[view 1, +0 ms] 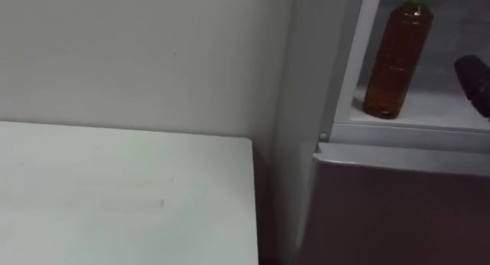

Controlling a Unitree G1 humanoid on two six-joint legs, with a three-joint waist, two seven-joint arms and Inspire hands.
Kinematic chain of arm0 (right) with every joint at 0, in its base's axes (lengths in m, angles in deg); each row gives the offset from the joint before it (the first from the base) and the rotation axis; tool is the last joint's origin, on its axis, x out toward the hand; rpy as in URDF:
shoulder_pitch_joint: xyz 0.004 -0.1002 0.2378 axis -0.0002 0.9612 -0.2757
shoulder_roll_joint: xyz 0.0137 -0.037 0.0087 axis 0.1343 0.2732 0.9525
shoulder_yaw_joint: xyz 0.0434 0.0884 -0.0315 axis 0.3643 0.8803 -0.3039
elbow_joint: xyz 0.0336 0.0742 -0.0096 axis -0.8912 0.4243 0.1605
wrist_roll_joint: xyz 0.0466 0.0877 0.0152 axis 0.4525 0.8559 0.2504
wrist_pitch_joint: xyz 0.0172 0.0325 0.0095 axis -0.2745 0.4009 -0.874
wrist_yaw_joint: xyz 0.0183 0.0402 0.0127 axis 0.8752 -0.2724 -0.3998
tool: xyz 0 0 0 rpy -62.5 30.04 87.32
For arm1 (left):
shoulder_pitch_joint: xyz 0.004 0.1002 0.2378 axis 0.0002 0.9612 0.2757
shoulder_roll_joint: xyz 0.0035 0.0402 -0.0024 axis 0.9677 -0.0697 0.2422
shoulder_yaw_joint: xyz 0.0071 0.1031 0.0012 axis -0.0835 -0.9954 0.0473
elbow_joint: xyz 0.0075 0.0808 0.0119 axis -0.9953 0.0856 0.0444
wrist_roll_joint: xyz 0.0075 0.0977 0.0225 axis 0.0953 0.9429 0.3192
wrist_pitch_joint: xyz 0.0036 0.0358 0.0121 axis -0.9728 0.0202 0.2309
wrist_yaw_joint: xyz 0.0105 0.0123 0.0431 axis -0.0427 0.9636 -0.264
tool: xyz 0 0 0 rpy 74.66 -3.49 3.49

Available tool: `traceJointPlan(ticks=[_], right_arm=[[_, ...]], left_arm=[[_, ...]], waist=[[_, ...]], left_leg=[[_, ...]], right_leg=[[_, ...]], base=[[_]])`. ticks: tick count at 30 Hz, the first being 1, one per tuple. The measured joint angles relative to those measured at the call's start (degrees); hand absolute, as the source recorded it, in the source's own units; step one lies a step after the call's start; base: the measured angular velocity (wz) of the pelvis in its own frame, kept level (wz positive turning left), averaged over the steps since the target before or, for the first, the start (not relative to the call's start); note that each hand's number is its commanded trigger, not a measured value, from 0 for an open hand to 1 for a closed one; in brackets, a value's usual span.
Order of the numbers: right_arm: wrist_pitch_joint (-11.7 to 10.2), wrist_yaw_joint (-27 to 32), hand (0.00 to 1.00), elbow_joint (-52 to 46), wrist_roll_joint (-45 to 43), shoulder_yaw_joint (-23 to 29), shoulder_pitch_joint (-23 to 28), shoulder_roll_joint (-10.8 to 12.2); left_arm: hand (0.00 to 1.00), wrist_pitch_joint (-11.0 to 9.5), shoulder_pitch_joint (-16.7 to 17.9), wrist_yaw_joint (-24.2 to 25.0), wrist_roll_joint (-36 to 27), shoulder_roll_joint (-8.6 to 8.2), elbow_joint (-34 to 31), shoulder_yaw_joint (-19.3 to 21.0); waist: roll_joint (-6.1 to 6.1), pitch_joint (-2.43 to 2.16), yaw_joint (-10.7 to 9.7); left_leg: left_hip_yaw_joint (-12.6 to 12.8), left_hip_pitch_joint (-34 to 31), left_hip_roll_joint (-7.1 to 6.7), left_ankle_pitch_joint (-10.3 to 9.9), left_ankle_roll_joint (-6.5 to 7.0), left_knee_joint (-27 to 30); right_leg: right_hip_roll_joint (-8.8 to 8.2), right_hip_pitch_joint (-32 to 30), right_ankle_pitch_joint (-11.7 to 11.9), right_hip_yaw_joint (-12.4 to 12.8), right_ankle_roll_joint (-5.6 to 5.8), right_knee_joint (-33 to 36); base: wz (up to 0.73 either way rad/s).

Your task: Put the bottle in the upper fridge

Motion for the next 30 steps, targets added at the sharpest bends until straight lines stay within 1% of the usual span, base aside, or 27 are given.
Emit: traceJointPlan(ticks=[1, 2, 6, 7, 8, 9, 11, 12, 13, 15, 17, 19, 21, 25, 28, 30], right_arm=[[-0.09, -1.94, 0.0, -0.56, 4.31, 0.19, 0.68, 0.04], [-0.11, -3.92, 0.0, -0.81, 8.66, 0.2, 1.51, 0.07], [-0.12, -8.96, 0.0, -0.9, 17.26, 0.11, 3.22, 0.85], [-0.12, -10.72, 0.0, -0.91, 19.93, 0.14, 3.41, 1.85], [-0.12, -12.62, 0.0, -0.91, 22.96, 0.18, 3.64, 3.24], [-0.13, -13.57, 0.0, -0.91, 24.48, 0.17, 3.79, 4.05], [-0.21, -16.98, 0.0, -0.9, 29.97, -0.36, 4.37, 6.83], [-0.33, -17.67, 0.0, -0.9, 31.17, -0.76, 4.53, 7.26], [-0.34, -19.57, 0.0, -0.89, 32.58, -1.38, 5.25, 8.1], [-0.39, -22.37, 0.0, -0.09, 34.69, -2.46, 6.15, 8.72], [-0.41, -25.65, 0.0, 3.19, 38.4, -4.59, 6.37, 9.41], [-0.38, -26.51, 0.0, 4.7, 41.17, -5.47, 7.18, 9.61], [-0.38, -28.1, 0.0, 5.34, 42.6, -6.02, 8.71, 10.31], [-0.27, -31.87, 0.0, 7.85, 43.04, -8.38, 13.08, 11.05], [-0.24, -34.96, 0.0, 14.08, 45.22, -8.46, 14.23, 12.15], [-0.22, -36.63, 0.0, 16.93, 46.63, -8.37, 14.77, 12.84]], left_arm=[[0.0, -0.39, -0.33, 0.01, -0.06, 0.0, 0.0, -0.07], [0.0, -0.8, -0.38, 0.01, -0.05, 0.0, -0.01, -0.11], [0.0, -1.04, -0.38, 0.04, 0.05, -0.41, 0.02, -0.37], [0.0, -1.04, -0.38, 0.04, 0.13, -0.5, 0.02, -0.54], [0.0, -1.05, -0.38, 0.04, 0.33, -0.6, 0.02, -0.61], [0.0, -1.06, -0.38, 0.04, 0.4, -0.66, 0.01, -0.66], [0.0, -1.19, -0.41, 0.06, 0.49, -0.76, 0.04, -2.01], [0.0, -1.25, -0.41, 0.07, 0.49, -0.8, 0.04, -2.43], [0.0, -1.51, -0.55, 0.12, 0.49, -0.86, 0.05, -3.23], [0.0, -2.04, -0.92, 0.21, 0.5, -0.89, 0.09, -4.19], [0.0, -2.49, -1.28, 0.25, 0.57, -0.95, 0.41, -6.04], [0.0, -2.59, -1.73, 0.49, 0.94, -1.17, 0.43, -6.94], [0.0, -2.64, -2.06, 0.52, 0.95, -1.13, 0.28, -7.89], [0.0, -2.63, -1.95, 0.54, 0.94, -1.58, -0.04, -8.48], [0.0, -2.66, -2.46, 0.54, 0.94, -1.71, 0.34, -8.49], [0.0, -2.66, -2.86, 0.56, 0.94, -1.84, 0.38, -8.49]], waist=[[0.38, 0.03, -0.07], [0.7, -0.07, 0.03], [1.69, -0.05, 0.21], [1.96, -0.03, 0.09], [1.98, -0.02, 0.06], [2.09, 0.0, 0.05], [2.19, 0.09, 0.32], [2.23, 0.09, 0.32], [2.27, 0.11, 0.31], [2.58, 0.19, 0.55], [2.7, 0.33, 0.96], [2.97, 0.28, 1.68], [3.18, 0.34, 1.95], [4.22, 0.22, 1.9], [4.71, 0.03, 1.69], [5.0, 0.1, 1.81]], left_leg=[[0.08, -0.02, 0.02, 0.0, 0.0, 0.01], [0.3, 0.04, 0.08, 0.0, 0.0, 0.01], [0.93, -0.01, 0.2, 0.01, -0.01, 0.11], [1.1, 0.04, 0.22, 0.02, -0.01, 0.11], [1.25, -0.02, 0.25, 0.02, -0.01, 0.11], [1.29, -0.02, 0.25, 0.01, -0.02, 0.12], [1.49, -0.01, 0.25, -0.01, 0.0, 0.08], [1.54, 0.0, 0.25, -0.01, 0.0, 0.08], [1.56, 0.05, 0.25, -0.03, 0.0, 0.1], [1.66, 0.3, 0.27, -0.03, -0.01, 0.08], [2.33, 0.23, 0.46, -0.18, -0.09, 0.01], [2.72, -0.17, 0.58, -0.45, -0.05, 0.32], [2.79, -0.65, 0.66, -0.62, 0.0, 0.75], [3.1, -1.08, 0.69, -0.72, 0.06, 0.95], [3.1, -0.99, 0.72, -0.75, 0.02, 0.72], [3.08, -1.05, 0.76, -0.79, -0.01, 0.57]], right_leg=[[0.02, -0.33, 0.04, 0.1, -0.02, 0.02], [0.04, -0.37, 0.05, 0.24, -0.03, 0.05], [0.07, -0.74, 0.06, 0.55, -0.05, 0.14], [0.08, -0.84, 0.06, 0.68, -0.05, 0.03], [0.08, -0.83, 0.04, 0.71, -0.06, -0.06], [0.09, -0.83, 0.02, 0.86, -0.07, -0.09], [0.11, -0.84, 0.0, 1.01, -0.06, -0.13], [0.11, -0.86, 0.0, 1.04, -0.06, -0.13], [0.12, -0.87, 0.0, 1.05, -0.06, -0.14], [0.21, -0.9, 0.0, 1.31, -0.06, -0.11], [0.31, -0.98, 0.02, 1.86, -0.08, -0.13], [0.37, -1.39, 0.01, 2.23, -0.08, -0.14], [0.39, -1.9, 0.04, 2.24, -0.05, -0.12], [0.49, -2.54, 0.19, 2.41, 0.01, 0.07], [0.55, -2.39, 0.27, 2.41, 0.0, 0.08], [0.56, -2.47, 0.28, 2.39, -0.01, 0.1]], base=[[-0.04], [-0.05], [-0.08], [-0.04], [-0.04], [-0.04], [-0.02], [0.0], [0.0], [-0.03], [-0.13], [-0.12], [-0.02], [-0.04], [0.0], [0.0]])
